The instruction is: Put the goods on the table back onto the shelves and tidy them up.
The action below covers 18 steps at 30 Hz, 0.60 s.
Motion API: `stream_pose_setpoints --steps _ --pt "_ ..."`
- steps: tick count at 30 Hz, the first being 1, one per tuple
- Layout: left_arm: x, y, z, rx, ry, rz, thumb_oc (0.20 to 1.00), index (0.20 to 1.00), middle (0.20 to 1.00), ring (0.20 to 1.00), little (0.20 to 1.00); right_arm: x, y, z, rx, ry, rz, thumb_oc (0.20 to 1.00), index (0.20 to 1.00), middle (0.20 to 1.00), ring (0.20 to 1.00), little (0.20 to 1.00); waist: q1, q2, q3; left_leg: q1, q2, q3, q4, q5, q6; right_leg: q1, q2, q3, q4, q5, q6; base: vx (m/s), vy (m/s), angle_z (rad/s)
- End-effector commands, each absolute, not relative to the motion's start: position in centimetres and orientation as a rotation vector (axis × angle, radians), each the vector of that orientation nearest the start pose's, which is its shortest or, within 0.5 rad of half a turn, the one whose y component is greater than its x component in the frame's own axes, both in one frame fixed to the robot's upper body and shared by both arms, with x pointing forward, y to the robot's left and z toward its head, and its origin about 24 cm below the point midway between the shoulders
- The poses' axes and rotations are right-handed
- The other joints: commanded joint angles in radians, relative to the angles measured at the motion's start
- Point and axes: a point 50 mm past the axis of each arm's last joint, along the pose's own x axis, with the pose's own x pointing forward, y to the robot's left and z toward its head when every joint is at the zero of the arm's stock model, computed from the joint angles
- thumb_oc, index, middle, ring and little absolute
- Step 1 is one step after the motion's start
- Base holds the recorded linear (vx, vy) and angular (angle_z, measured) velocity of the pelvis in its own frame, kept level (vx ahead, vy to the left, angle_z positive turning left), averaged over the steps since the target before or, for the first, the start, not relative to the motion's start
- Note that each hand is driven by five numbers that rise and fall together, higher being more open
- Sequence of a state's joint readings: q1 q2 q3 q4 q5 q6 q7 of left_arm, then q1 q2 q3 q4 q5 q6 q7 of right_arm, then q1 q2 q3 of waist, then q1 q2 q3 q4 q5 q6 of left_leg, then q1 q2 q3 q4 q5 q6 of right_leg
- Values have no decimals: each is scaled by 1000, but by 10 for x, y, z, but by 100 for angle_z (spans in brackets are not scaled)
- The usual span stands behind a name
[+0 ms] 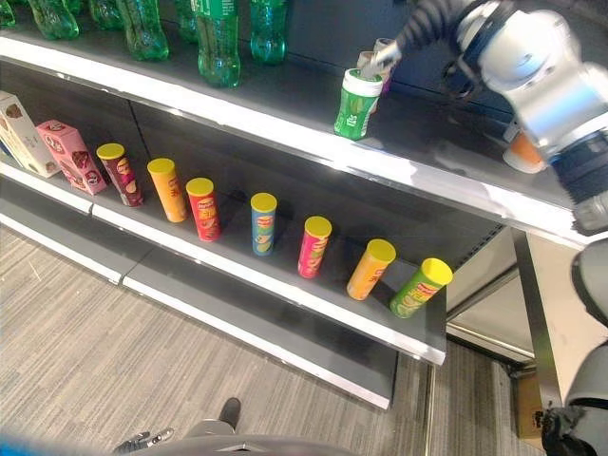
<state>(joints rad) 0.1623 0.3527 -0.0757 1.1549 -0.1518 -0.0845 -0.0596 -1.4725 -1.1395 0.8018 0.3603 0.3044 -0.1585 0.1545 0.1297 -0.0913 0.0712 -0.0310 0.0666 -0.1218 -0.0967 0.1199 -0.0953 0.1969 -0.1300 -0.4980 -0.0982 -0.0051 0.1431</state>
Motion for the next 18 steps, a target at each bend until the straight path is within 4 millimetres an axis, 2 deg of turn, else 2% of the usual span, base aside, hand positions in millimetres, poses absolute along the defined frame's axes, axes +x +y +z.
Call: stream_pose_setpoints --steps 1,3,4,5,6,7,8,10,11,12,18 --pt "48 302 -143 253 1222 236 1000 1000 1000 1000 1000 300 -180 426 -1173 -958 125 1000 1000 1000 1000 1000 -2 -40 -24 87 87 114 14 -120 -69 -60 -17 40 32 -30 -15 3 59 -2" --pt "50 298 -145 241 1223 241 1000 1000 1000 1000 1000 286 -174 416 -1180 -1035 156 1000 1000 1000 1000 1000 -29 -27 -27 90 82 123 14 -124 -62 -66 -23 48 34 -26 -10 4 74 -6" --pt "55 293 -147 226 1209 247 1000 1000 1000 1000 1000 265 -163 400 -1166 -1132 223 1000 1000 1000 1000 1000 -55 -16 -29 100 83 139 14 -134 -57 -68 -27 65 35 -24 -8 14 121 -31" --pt "65 289 -147 228 1183 239 1000 1000 1000 1000 1000 253 -160 380 -1115 -1170 284 1000 1000 1000 1000 1000 -75 -13 -33 115 78 156 14 -145 -50 -71 -30 87 36 -20 -4 10 118 -41" --pt "66 287 -147 231 1179 232 1000 1000 1000 1000 1000 248 -159 372 -1096 -1177 314 1000 1000 1000 1000 1000 -84 -10 -33 120 79 164 15 -148 -48 -72 -32 93 37 -18 -3 5 97 -49" --pt "67 286 -147 233 1176 228 1000 1000 1000 1000 1000 245 -159 363 -1071 -1170 340 1000 1000 1000 1000 1000 -92 -11 -35 126 78 175 15 -152 -46 -74 -34 103 38 -16 -1 4 101 -54" --pt "70 280 -149 240 1170 206 1000 1000 1000 1000 1000 241 -161 346 -1024 -1139 390 1000 1000 1000 1000 1000 -112 -8 -38 140 76 199 14 -161 -41 -79 -40 124 39 -10 4 3 110 -60" --pt "73 278 -149 245 1158 200 1000 1000 1000 1000 1000 241 -162 338 -1005 -1116 410 1000 1000 1000 1000 1000 -119 -9 -38 148 74 215 13 -166 -38 -84 -44 140 41 -5 9 -8 84 -64" --pt "78 272 -150 246 1146 183 1000 1000 1000 1000 1000 238 -163 327 -966 -1093 440 1000 1000 1000 1000 1000 -146 -6 -38 159 67 239 14 -174 -30 -95 -51 168 44 6 16 -16 57 -60" --pt "77 272 -150 248 1146 182 1000 1000 1000 1000 1000 237 -163 326 -966 -1092 439 1000 1000 1000 1000 1000 -143 -7 -39 160 67 241 14 -175 -29 -96 -51 171 44 6 16 -21 88 -50" --pt "84 266 -150 240 1112 169 1000 1000 1000 1000 1000 231 -176 305 -849 -1007 479 1000 1000 1000 1000 1000 -209 10 -37 185 45 315 17 -197 -5 -144 -75 261 60 32 37 -26 110 -46"
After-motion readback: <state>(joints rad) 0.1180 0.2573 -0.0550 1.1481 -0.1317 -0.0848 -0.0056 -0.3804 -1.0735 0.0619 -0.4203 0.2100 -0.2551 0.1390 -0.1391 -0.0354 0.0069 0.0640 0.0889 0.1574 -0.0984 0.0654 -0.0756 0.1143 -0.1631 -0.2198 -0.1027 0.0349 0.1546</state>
